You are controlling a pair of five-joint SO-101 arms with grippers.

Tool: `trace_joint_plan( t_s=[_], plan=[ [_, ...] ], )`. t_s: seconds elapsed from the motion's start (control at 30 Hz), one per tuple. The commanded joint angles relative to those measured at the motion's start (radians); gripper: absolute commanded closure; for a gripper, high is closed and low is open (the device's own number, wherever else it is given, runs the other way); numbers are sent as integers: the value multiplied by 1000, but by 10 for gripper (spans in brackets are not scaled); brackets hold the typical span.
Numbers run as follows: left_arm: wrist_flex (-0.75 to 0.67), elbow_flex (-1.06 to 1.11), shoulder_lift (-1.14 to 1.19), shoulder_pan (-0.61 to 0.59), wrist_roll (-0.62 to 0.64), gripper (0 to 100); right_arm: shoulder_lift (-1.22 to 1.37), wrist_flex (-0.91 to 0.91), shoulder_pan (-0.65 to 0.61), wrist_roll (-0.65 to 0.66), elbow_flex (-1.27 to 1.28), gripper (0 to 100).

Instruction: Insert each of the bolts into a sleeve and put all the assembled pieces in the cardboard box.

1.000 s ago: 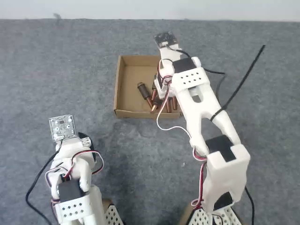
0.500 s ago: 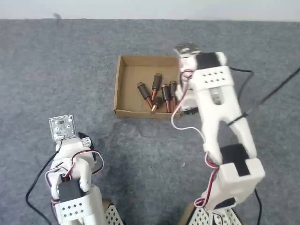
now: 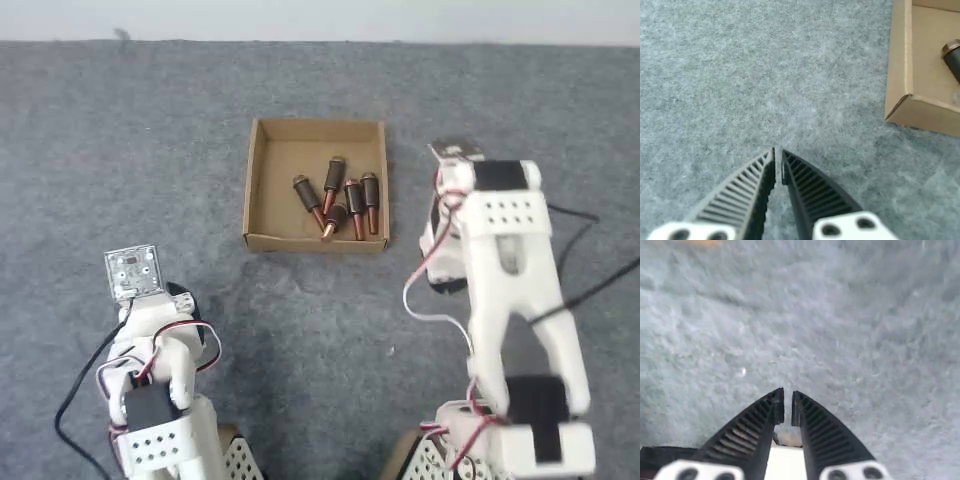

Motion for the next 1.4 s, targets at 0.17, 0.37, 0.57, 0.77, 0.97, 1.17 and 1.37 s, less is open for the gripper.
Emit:
trace_joint_plan(
  t_s=[0.17, 0.37, 0.57, 0.77, 0.97, 1.17, 1.37],
  plan=[
    [2, -10, -11, 3, -8, 976, -348, -240, 94, 17, 413, 993],
    [2, -10, -11, 3, -8, 976, -547, -371, 163, 17, 618, 993],
    [2, -10, -11, 3, -8, 976, -748, -490, 170, 17, 796, 993],
    [2, -10, -11, 3, -8, 976, -961, -642, 168, 17, 1013, 993],
    [2, -10, -11, 3, -8, 976, -1242, -733, 170, 17, 1244, 993],
    [2, -10, -11, 3, -8, 976, -1538, -697, 171, 12, 1395, 993],
    [2, -10, -11, 3, -8, 976, -1612, -467, 93, 9, 1389, 993]
  ],
)
